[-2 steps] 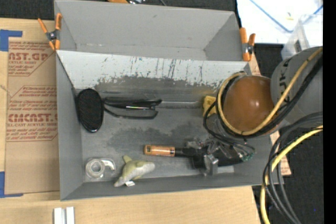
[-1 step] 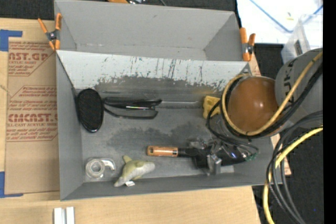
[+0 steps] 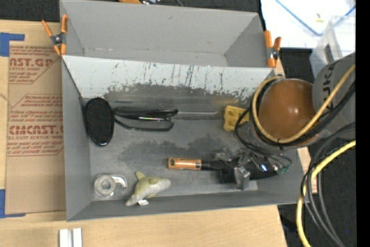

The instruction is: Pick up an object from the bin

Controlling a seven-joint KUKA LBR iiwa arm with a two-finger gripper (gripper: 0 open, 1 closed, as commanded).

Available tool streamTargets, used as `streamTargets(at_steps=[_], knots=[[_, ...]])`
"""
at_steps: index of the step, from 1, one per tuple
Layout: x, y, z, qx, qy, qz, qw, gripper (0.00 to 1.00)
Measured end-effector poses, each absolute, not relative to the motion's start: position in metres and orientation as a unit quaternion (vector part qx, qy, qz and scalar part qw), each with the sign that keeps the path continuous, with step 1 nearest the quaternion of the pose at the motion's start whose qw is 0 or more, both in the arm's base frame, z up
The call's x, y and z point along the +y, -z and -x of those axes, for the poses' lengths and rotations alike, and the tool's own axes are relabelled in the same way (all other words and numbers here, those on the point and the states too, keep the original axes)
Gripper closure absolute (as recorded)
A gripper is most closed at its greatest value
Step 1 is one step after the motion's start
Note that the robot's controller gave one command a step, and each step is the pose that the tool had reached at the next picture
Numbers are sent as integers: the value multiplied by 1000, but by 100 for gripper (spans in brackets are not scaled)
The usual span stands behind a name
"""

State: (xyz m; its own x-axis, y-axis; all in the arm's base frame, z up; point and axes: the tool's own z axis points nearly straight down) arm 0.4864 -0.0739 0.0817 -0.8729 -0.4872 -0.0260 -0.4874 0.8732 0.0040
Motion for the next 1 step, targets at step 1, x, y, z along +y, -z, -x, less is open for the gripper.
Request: streamTargets(at_steps=[1], knots=[[-65, -70, -483, 969, -8, 246, 14, 100]])
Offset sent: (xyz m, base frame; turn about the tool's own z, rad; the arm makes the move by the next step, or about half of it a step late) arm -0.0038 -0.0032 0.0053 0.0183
